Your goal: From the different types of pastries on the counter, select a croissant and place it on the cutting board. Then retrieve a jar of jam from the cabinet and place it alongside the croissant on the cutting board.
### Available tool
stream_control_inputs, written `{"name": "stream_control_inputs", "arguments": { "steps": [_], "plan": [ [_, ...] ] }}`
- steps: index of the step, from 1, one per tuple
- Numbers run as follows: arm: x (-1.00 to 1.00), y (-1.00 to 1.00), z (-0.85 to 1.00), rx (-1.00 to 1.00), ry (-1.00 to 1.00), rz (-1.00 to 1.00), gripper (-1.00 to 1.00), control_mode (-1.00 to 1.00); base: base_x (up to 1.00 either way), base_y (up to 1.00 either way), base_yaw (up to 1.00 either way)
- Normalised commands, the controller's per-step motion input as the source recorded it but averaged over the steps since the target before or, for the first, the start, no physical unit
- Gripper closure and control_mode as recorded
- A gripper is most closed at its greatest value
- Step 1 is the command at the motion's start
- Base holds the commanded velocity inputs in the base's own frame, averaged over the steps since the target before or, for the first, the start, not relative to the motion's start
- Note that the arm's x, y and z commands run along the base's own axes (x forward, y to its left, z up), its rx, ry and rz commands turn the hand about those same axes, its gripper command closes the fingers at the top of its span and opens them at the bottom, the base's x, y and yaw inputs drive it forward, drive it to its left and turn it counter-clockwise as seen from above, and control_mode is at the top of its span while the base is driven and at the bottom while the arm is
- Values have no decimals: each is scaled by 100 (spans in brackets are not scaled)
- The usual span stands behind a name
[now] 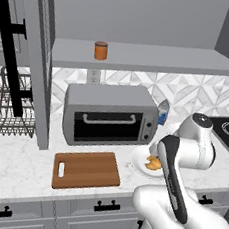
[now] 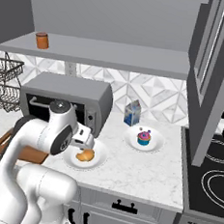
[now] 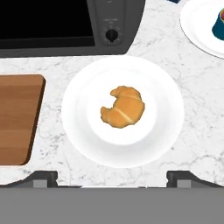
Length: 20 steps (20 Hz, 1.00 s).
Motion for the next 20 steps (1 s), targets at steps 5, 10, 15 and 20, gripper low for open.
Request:
{"name": "stream_control_inputs", "arguments": {
  "steps": [5,10,15,20],
  "plan": [
    [39,-7,-11,0,0,0,-100,-100,0,0,0],
    [36,0,-15,0,0,0,-100,-100,0,0,0],
    [18,-1,-34,-4,5,-2,-100,-100,0,0,0],
    [18,0,-24,-4,17,-5,-100,-100,0,0,0]
  ]
}}
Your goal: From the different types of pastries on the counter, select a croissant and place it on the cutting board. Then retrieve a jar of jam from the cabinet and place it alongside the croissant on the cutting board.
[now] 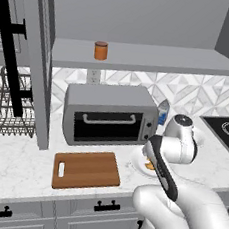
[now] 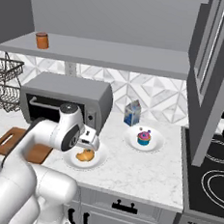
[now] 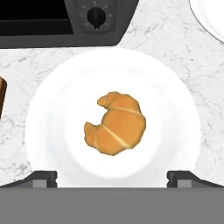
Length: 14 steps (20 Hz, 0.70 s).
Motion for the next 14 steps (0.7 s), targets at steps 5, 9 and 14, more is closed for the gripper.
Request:
{"name": "stream_control_inputs", "arguments": {
  "steps": [5,9,14],
  "plan": [
    [16,0,-9,0,9,-4,-100,-100,0,0,0],
    [15,-4,-21,0,4,-1,-100,-100,0,0,0],
    [4,-16,-33,-2,3,0,-100,-100,0,0,0]
  ]
}}
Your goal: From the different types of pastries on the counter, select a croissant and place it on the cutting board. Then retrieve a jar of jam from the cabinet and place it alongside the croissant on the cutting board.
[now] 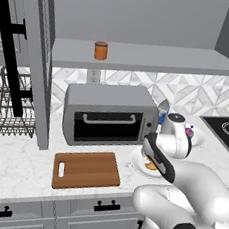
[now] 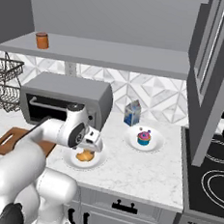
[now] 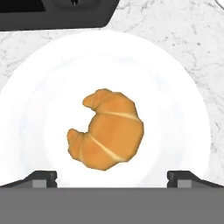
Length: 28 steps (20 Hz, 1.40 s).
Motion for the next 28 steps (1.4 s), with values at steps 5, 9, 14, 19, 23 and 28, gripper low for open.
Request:
{"name": "stream_control_inputs", "arguments": {
  "steps": [5,9,14,19,23,28],
  "plan": [
    [4,-5,-19,0,0,0,-100,-100,0,0,0],
    [7,0,-11,0,0,-2,-100,-100,0,0,0],
    [8,0,-21,0,0,-2,-100,-100,0,0,0],
    [18,0,-14,0,0,-1,-100,-100,0,0,0],
    [14,0,-25,0,0,0,-100,-100,0,0,0],
    [2,0,-38,0,0,-2,-100,-100,0,0,0]
  ]
}}
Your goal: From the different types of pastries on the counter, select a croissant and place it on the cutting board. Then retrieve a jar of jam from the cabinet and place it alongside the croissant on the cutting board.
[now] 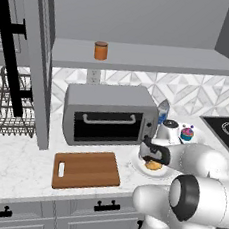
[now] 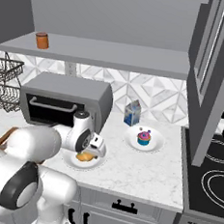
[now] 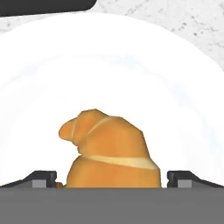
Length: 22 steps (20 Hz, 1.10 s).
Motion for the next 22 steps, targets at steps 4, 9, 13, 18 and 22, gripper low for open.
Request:
{"name": "stream_control_inputs", "arguments": {
  "steps": [4,9,13,18,22],
  "plan": [
    [8,0,-36,0,0,-1,-100,-100,0,0,0],
    [-1,0,-25,-1,0,-1,100,-100,0,0,0],
    [-1,16,58,3,-24,-4,100,-100,0,0,0],
    [-2,30,65,0,-14,-5,100,-100,0,0,0],
    [-6,61,55,0,-9,-7,100,-100,0,0,0]
  ]
}}
